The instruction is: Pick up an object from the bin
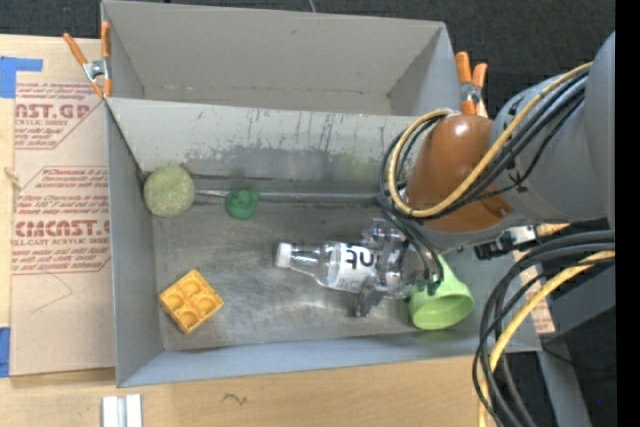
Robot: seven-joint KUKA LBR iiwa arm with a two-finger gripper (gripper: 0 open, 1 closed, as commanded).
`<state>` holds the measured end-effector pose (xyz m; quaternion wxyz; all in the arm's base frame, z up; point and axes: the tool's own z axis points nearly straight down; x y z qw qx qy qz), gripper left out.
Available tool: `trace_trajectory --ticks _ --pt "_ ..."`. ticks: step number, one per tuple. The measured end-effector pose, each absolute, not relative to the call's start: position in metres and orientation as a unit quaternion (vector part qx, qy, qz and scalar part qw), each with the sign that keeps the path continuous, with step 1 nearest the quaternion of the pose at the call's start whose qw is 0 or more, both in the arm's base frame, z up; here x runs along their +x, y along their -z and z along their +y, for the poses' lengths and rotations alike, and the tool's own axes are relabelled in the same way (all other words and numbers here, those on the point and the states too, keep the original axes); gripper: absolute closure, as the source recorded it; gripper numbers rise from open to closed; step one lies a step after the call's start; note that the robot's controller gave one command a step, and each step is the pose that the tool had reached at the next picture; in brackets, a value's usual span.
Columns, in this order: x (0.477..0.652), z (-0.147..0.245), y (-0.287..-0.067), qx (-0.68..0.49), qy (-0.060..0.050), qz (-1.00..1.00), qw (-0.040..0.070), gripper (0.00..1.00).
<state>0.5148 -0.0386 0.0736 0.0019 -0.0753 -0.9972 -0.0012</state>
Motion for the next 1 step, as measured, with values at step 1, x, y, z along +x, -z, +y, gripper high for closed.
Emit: trace_trajectory --ticks 1 --pt "0.5149 -0.0386 -0.0805 -0.075 0.001 -0.997 0.001 1.0"
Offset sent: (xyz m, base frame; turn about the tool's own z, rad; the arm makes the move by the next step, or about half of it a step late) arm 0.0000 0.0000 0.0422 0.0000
